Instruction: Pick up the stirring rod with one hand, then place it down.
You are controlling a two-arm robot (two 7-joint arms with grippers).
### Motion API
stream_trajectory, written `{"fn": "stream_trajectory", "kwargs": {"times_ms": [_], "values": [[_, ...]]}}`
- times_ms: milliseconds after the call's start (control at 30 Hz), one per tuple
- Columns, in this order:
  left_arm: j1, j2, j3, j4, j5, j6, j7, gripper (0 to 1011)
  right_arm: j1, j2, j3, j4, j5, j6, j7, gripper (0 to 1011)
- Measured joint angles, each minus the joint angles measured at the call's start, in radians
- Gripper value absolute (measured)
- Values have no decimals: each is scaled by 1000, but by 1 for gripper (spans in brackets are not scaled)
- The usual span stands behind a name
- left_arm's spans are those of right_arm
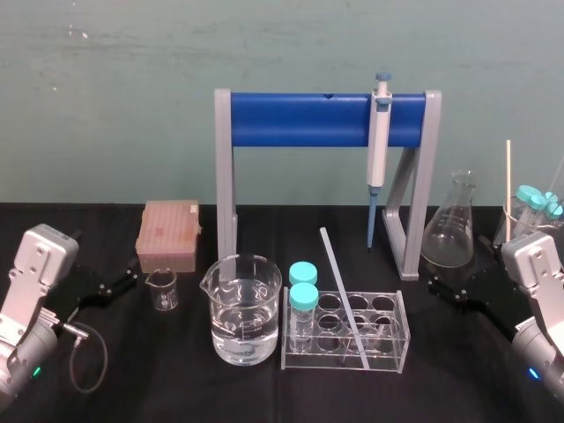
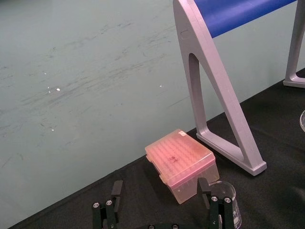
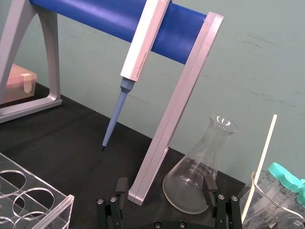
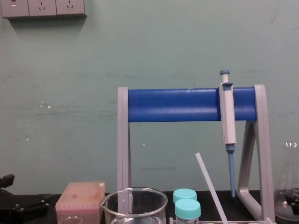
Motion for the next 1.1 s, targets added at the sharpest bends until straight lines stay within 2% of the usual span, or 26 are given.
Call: {"fn": "stream_trajectory", "kwargs": {"times_ms": [1100], "values": [[0,0,0,0,0,0,0,1000,0,0,0,0,0,0,0,1000]]}}
